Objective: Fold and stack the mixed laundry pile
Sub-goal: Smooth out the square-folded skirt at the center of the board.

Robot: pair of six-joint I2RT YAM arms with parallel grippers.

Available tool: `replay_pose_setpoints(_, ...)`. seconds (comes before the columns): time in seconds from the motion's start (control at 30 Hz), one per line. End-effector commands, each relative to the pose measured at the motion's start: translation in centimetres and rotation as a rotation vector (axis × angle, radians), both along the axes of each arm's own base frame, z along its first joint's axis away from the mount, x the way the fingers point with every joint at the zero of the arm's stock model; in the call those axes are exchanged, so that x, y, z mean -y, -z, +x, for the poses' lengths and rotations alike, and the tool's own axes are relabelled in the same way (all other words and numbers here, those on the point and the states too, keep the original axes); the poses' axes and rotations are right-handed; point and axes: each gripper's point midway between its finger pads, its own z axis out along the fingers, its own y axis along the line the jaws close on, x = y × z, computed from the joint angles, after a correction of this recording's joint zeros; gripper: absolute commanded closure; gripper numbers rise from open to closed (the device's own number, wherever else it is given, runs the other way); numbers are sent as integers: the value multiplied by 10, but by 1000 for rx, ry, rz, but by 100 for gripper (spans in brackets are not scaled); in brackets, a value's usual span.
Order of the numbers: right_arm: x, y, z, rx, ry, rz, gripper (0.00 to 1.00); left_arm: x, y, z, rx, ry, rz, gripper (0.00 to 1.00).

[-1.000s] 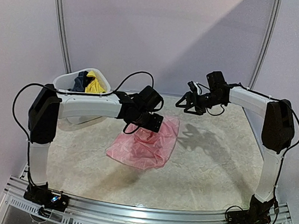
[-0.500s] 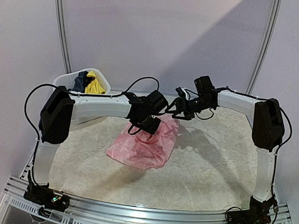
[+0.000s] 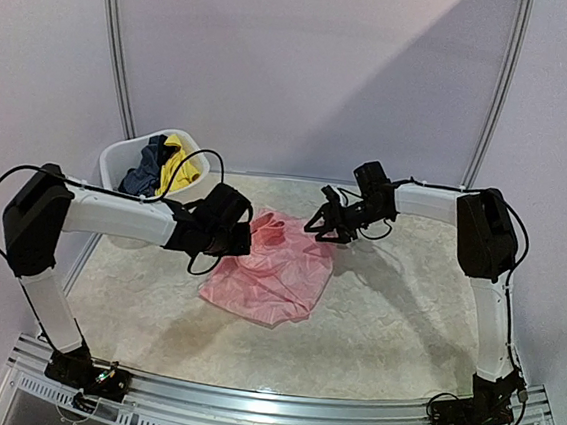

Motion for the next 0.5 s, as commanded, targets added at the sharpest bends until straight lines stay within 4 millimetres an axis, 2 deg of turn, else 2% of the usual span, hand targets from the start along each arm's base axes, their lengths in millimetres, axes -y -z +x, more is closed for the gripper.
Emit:
replay_pose_setpoints(0.0, -7, 11, 0, 0, -23, -22, 40, 9, 22, 10, -52, -127, -343, 93)
replay_pose_setpoints(0.07, -6, 15, 0, -2, -24, -29, 40, 3, 42, 7, -108, -195, -456, 86)
replay_pose_setpoints(0.13, -7, 17, -1, -2, -28, -36, 40, -6, 56, 3, -139, -268, -542, 74)
replay_pose_setpoints(0.2, -6, 17, -2, 1, -30, -41, 40, -16, 64, -1, -141, -316, -577, 66)
replay_pose_setpoints(0.3, -5, 15, -3, 7, -32, -42, 39, -20, 59, -4, -125, -321, -577, 58)
replay_pose_setpoints(0.47, -6, 9, -3, 10, -33, -31, 39, -31, 29, -4, -54, -299, -509, 51)
